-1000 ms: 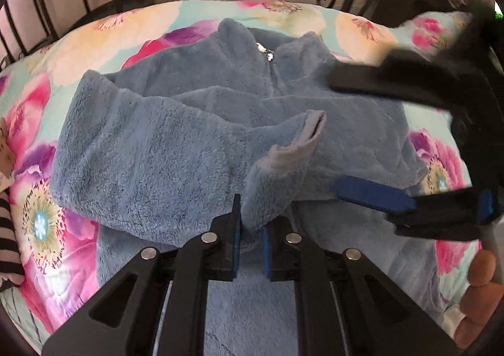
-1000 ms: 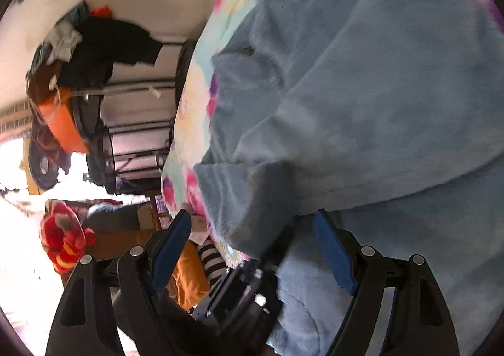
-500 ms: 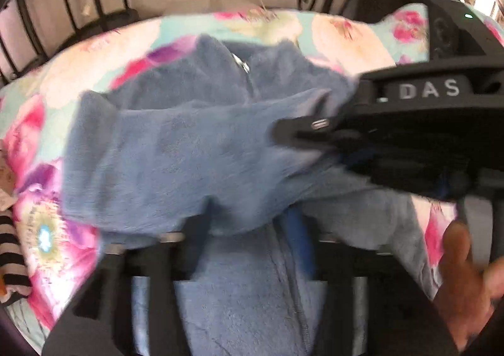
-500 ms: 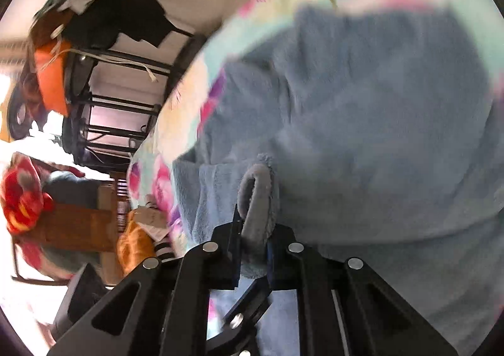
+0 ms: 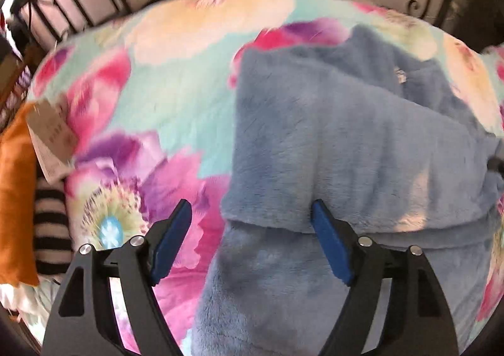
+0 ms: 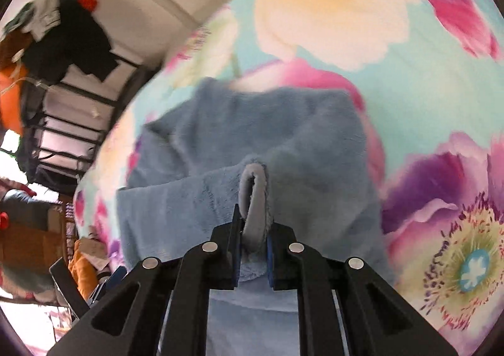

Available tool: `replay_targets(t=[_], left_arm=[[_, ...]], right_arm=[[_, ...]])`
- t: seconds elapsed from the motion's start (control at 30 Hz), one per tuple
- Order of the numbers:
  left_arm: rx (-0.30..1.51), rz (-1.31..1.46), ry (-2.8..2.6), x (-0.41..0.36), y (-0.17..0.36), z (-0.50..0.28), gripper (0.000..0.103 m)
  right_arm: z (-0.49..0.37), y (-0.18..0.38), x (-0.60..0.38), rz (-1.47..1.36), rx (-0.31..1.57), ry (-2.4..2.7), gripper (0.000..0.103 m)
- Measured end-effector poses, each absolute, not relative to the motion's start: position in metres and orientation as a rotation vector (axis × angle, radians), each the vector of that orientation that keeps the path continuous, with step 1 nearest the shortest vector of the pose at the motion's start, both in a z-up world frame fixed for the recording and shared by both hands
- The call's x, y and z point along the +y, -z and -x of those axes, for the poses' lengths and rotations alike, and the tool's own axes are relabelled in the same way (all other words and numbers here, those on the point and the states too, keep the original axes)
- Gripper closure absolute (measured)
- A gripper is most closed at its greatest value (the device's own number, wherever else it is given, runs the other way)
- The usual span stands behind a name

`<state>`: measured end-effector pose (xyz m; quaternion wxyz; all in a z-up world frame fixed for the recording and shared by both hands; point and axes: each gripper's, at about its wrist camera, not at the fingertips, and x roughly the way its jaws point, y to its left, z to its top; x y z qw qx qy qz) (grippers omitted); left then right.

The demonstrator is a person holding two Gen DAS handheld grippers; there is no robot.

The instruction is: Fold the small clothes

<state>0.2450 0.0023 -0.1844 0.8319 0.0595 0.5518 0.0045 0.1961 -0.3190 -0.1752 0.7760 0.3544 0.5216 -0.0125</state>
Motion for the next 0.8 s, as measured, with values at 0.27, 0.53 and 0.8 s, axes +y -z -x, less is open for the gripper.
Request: replay_targets(t=[0.27,0.53,0.8], left_arm=[[1.02,-0.143,-0.001,-0.004,0.145,-0.245,0.029],[1.167,-0.282,-0.046,-0.011,0.196,-0.256,0.018],[1.066,-0.136,-0.019,0.003,0.158,-0.254,0.014]], right_arm=[[-0.176,0.151,-0.313,-0.694,1.049,0.071,0.069],[-0.178,0.186,-0.277,-0.631,1.204,-0.039,0.074],[-0.163,0.182,-0.295,-0.701,1.174,-0.011,0.084]])
